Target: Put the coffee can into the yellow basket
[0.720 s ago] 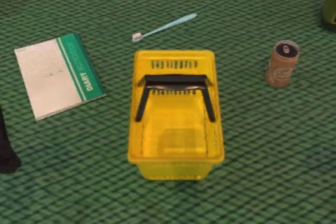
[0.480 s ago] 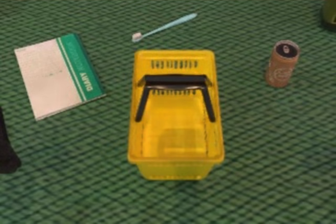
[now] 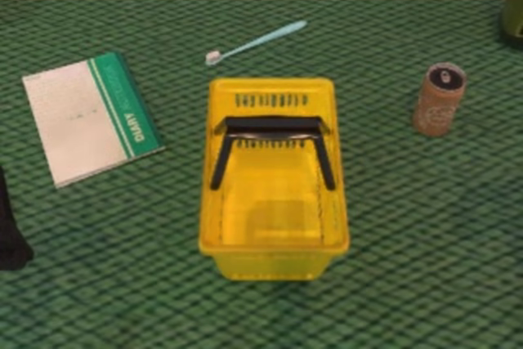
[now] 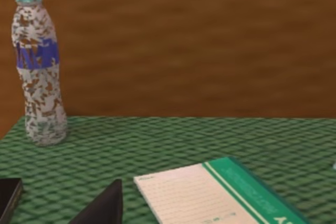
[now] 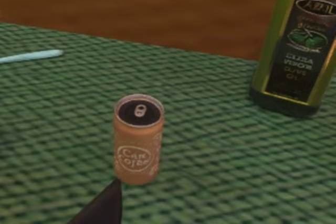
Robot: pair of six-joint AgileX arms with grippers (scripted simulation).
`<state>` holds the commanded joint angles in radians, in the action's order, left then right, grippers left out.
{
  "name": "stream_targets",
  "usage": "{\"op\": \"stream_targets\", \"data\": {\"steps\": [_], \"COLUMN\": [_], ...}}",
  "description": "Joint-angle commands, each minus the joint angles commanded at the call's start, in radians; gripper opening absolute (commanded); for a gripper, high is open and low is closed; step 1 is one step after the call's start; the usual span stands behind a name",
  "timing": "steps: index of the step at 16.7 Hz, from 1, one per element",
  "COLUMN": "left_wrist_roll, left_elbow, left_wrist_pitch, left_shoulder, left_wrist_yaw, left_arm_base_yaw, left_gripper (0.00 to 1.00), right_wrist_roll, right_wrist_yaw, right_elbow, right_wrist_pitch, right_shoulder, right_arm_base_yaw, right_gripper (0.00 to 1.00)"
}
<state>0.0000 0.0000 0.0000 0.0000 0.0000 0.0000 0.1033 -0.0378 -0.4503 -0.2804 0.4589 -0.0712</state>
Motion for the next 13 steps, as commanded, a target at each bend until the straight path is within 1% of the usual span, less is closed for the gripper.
{"op": "stream_targets", "data": {"steps": [5,13], "left_wrist_roll": [0.0,0.0], "left_elbow": [0.0,0.0], "left_wrist_pitch": [0.0,0.0], "left_shoulder": [0.0,0.0], "left_wrist_yaw": [0.0,0.0], "left_arm_base_yaw": [0.0,0.0], "left_gripper": [1.0,1.0], "right_wrist_roll": [0.093,0.262], "right_wrist_yaw": [0.001,0.024], "right_elbow": [-0.449,-1.258], "right_wrist_pitch": [-0.27,-0.746], "right_shoulder": [0.457,1.289], "right_arm_base_yaw": [-0.033,-0.074], "right_gripper": [1.0,1.0]}}
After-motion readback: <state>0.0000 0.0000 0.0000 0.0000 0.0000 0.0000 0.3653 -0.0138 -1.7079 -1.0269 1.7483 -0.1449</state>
